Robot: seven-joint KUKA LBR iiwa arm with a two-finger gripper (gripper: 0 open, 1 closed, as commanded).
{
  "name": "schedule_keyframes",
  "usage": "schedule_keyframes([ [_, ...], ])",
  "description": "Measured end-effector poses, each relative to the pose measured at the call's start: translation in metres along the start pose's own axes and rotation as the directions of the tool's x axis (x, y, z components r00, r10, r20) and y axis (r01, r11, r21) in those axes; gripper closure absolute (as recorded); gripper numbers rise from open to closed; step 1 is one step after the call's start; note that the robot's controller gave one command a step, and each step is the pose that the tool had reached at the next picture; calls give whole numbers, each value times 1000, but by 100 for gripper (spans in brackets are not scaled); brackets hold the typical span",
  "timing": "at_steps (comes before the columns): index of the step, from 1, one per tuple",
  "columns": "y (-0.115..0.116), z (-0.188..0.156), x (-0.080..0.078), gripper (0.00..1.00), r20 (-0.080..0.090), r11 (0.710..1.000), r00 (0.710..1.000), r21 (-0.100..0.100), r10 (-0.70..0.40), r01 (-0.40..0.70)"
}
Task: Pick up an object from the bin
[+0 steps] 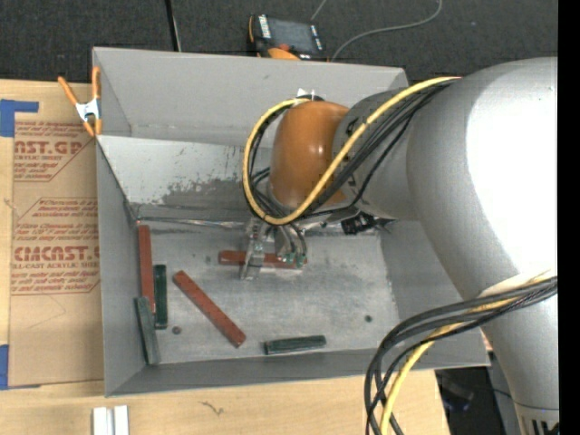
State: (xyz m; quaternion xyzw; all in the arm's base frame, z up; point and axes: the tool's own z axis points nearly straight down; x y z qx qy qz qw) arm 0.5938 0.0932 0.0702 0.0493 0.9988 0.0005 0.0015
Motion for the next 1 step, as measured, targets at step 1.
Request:
schedule_keyframes([
  [1, 0, -143, 4, 100, 7, 1000, 1000, -2, -16, 16],
])
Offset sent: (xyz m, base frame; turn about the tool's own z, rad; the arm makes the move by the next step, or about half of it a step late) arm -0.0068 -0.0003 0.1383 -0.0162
